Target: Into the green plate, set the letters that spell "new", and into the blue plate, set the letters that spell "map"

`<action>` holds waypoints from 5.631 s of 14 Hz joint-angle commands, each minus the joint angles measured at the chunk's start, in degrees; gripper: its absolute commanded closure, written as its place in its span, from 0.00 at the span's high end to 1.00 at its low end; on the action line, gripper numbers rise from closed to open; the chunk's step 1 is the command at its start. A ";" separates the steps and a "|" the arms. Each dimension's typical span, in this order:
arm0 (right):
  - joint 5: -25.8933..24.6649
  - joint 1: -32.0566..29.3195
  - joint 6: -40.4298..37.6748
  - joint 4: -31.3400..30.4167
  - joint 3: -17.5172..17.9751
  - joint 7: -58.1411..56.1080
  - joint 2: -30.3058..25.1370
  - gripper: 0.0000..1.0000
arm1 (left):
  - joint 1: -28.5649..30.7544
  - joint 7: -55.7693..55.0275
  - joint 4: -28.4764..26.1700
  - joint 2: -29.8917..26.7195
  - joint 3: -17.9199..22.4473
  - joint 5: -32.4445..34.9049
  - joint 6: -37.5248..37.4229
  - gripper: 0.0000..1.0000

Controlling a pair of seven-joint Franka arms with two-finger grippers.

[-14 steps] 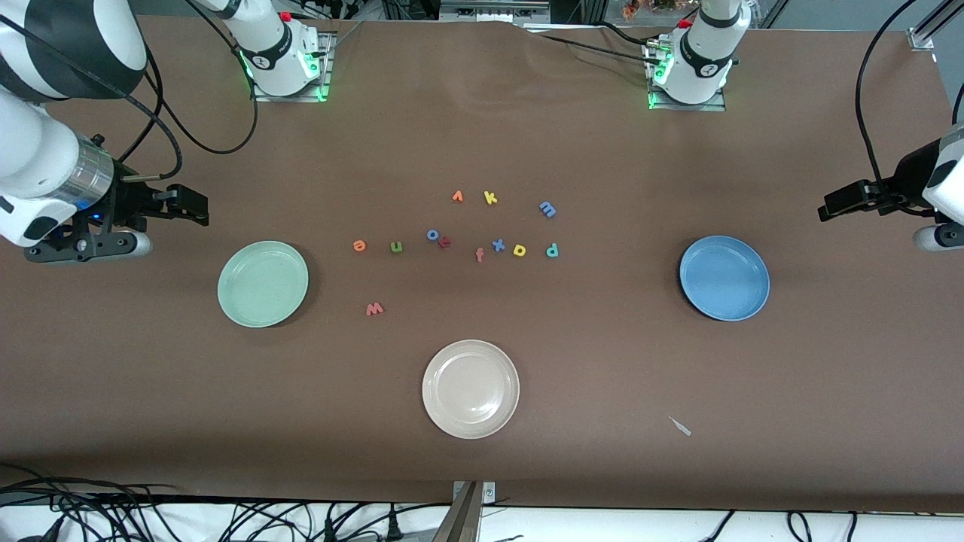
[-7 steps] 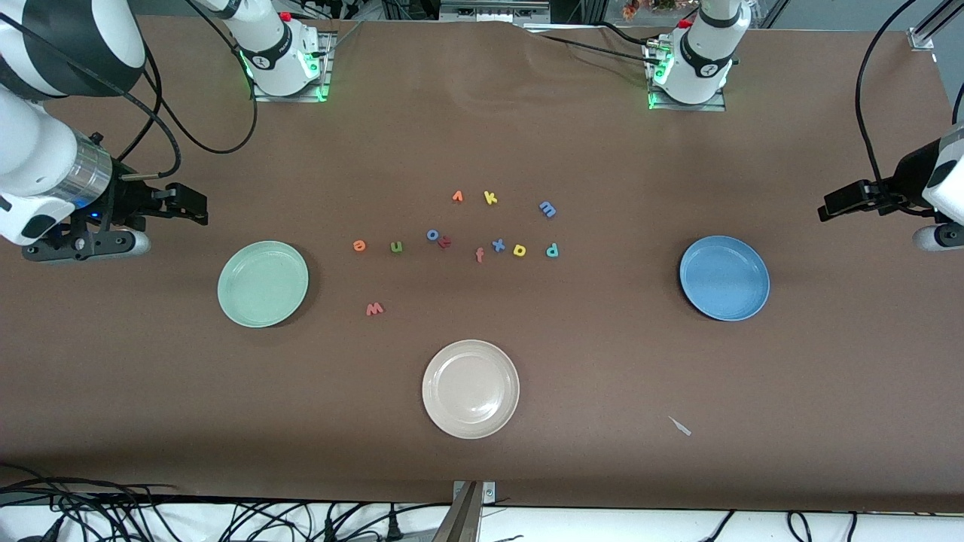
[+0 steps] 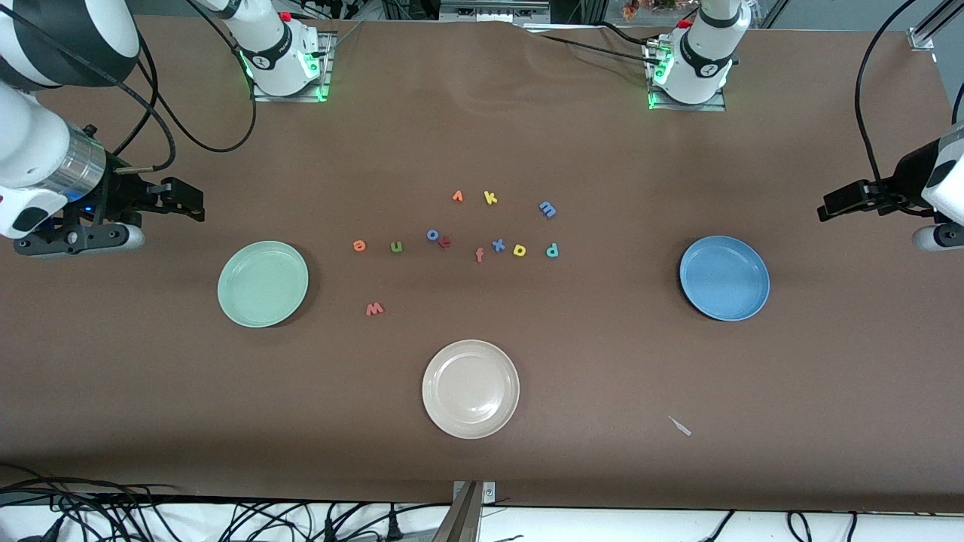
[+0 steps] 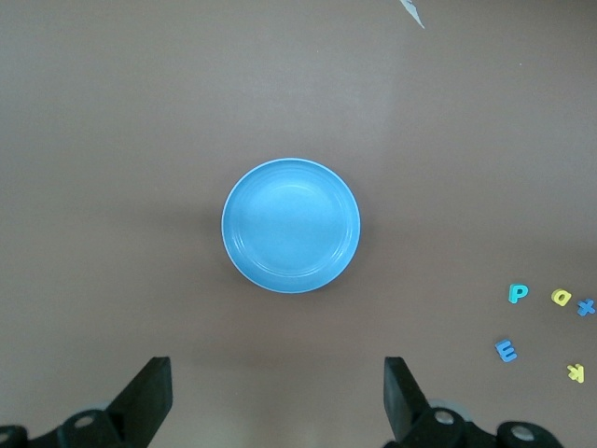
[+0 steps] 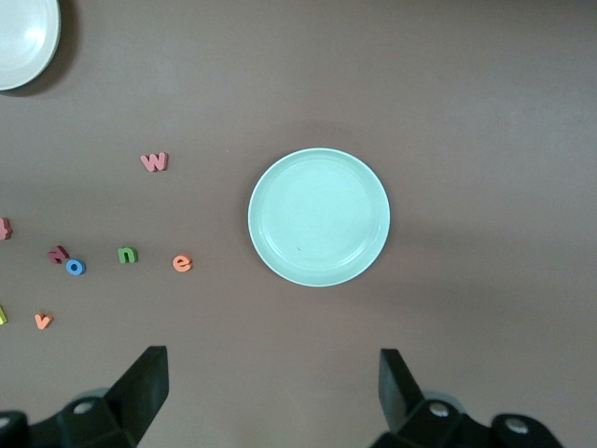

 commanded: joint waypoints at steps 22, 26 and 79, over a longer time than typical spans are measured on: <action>0.90 -0.07 0.15 -4.16 -0.09 -0.65 -3.41 1.00 | -0.08 1.53 -0.03 -0.30 0.07 -0.57 0.12 1.00; 0.91 -0.07 0.24 -4.16 -0.09 -0.65 -3.41 1.00 | -0.17 1.44 -0.03 -0.30 0.07 -0.57 0.12 1.00; -0.67 0.01 32.13 -32.80 12.91 17.53 -5.08 1.00 | -21.35 -32.54 -23.72 2.08 -10.28 -1.53 23.82 1.00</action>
